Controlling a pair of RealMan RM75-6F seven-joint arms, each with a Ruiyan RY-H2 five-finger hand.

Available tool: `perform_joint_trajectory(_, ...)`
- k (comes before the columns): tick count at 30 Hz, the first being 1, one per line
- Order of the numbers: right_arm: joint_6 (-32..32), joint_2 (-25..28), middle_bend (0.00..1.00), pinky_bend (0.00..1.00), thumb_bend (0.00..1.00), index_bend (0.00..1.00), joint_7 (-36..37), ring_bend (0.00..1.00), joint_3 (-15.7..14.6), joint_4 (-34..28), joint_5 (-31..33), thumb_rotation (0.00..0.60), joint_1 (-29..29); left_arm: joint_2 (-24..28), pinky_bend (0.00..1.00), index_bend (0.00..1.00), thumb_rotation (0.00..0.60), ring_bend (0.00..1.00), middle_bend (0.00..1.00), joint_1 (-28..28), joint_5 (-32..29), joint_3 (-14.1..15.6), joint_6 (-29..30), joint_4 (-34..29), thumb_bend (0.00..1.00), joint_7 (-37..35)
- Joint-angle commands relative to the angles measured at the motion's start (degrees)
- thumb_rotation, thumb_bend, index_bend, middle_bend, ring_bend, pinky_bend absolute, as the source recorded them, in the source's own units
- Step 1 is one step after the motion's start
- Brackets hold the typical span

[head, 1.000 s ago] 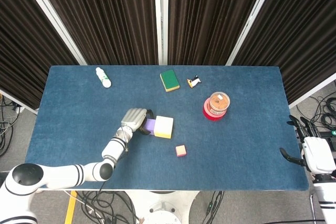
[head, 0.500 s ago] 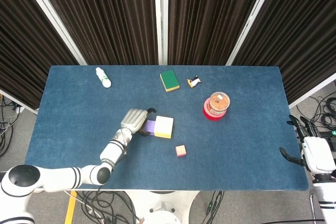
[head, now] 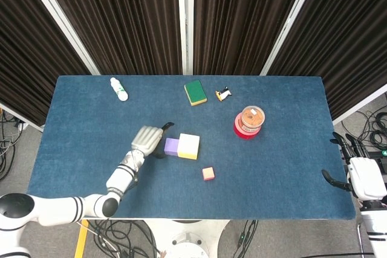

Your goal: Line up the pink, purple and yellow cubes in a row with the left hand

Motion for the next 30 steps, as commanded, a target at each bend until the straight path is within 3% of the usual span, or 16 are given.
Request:
perform_joint_trajectory(1, -0.1, -0.1, 0.2, 0.08, 0.17, 0.03, 0.0, 0.0, 0.1, 0.0, -0.1, 0.6, 0.2, 1.5, 0.98, 0.17, 0.6, 0.93, 0.88, 1.7, 2.8, 1.3, 2.6, -0.2, 0.21, 0.6)
perform_joint_trajectory(5, -0.3, -0.2, 0.2, 0.08, 0.17, 0.03, -0.1, 0.0, 0.2, 0.0, -0.2, 0.6, 0.4, -0.1, 0.97, 0.17, 0.6, 0.92, 0.87, 2.3, 6.6, 2.2, 4.3, 4.8, 0.19, 1.0)
perform_joint_trajectory(14, -0.3, -0.1, 0.2, 0.08, 0.17, 0.03, -0.7, 0.0, 0.1, -0.5, 0.3, 0.6, 0.2, -6.4, 0.96, 0.17, 0.6, 0.92, 0.87, 0.7, 10.8, 0.8, -1.4, 17.8, 0.1, -4.7)
perform_joint_trajectory(30, -0.2, 0.4, 0.2, 0.08, 0.17, 0.03, -1.4, 0.0, 0.2, -0.9, 1.0, 0.6, -0.1, -8.5, 0.96, 0.17, 0.6, 0.91, 0.86, -1.0, 14.0, -1.8, -5.6, 20.2, 0.09, -7.6)
